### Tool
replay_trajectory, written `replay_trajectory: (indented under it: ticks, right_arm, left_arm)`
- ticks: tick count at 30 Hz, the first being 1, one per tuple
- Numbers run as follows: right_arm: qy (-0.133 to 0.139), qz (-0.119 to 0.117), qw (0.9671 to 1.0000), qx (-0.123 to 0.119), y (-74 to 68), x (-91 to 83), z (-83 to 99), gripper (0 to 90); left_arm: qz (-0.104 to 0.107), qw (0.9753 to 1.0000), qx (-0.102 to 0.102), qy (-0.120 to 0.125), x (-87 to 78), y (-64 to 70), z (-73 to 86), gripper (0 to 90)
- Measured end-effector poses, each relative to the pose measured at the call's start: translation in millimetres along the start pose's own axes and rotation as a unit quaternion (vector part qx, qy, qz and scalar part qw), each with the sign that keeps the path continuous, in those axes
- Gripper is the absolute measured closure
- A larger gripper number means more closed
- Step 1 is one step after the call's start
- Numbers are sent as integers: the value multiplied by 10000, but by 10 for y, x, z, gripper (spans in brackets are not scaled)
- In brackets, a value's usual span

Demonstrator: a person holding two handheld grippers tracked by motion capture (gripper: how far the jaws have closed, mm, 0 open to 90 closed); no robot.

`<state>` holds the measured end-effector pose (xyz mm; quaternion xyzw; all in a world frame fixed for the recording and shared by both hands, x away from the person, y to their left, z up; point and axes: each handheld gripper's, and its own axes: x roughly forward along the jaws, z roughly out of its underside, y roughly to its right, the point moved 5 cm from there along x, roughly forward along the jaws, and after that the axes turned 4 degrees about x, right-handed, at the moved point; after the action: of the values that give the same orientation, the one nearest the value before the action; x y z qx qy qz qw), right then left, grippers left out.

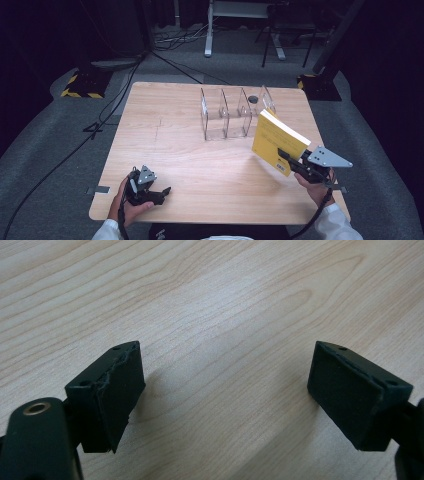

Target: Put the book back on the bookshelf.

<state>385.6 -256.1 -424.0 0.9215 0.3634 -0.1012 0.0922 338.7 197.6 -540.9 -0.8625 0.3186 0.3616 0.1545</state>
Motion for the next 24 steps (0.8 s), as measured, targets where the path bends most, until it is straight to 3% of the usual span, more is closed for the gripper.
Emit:
replay_trajectory:
  ticks: [11,24]
  right_arm:
    - [70,360,9993,64,162,60,-125,761]
    - [183,733,9971,96,365,282,-451,761]
  left_arm:
    - [-5,10000,-1,0,0,1,1,154]
    - [-8,10000,-2,-1,0,0,1,153]
